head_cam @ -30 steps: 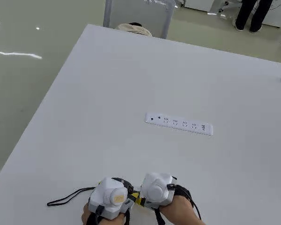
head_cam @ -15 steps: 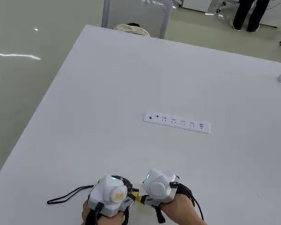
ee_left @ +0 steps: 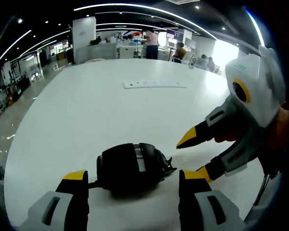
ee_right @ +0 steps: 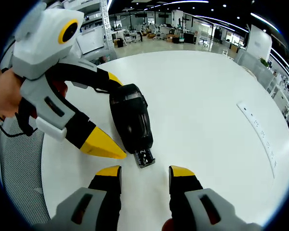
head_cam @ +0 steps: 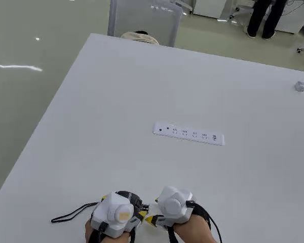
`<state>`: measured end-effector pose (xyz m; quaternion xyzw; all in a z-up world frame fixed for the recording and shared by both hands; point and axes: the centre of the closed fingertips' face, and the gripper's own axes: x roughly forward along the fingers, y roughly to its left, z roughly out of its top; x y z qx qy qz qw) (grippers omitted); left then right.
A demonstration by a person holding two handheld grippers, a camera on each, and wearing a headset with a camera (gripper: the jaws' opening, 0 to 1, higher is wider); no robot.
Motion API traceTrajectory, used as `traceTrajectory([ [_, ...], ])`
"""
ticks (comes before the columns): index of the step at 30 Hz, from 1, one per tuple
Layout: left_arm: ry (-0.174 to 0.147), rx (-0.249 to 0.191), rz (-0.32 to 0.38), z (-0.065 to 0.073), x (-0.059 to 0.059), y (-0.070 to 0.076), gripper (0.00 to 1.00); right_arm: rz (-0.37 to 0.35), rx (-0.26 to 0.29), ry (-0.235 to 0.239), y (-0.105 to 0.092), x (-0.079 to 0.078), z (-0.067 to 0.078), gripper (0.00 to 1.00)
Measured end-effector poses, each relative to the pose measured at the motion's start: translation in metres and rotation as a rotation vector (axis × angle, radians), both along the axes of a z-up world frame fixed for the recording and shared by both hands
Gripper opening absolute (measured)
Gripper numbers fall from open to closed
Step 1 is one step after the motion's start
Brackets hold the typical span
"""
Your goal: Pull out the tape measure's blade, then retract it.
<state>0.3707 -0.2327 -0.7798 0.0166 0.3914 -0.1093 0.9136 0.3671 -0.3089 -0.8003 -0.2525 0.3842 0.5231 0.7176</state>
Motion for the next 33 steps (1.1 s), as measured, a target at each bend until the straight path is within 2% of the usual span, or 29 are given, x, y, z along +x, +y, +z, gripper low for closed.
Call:
traceTrajectory([
  [14,-0.003,-0.003,-0.001,0.003,-0.013,0.009,0.76,-0.076,0.038,-0.009,-0.007,-0.008,0.019,0.45],
  [33,-0.025,0.002,-0.010,0.014,-0.033,0.018,0.78,-0.176,0.091,-0.025,-0.023,-0.026,0.041,0.50],
])
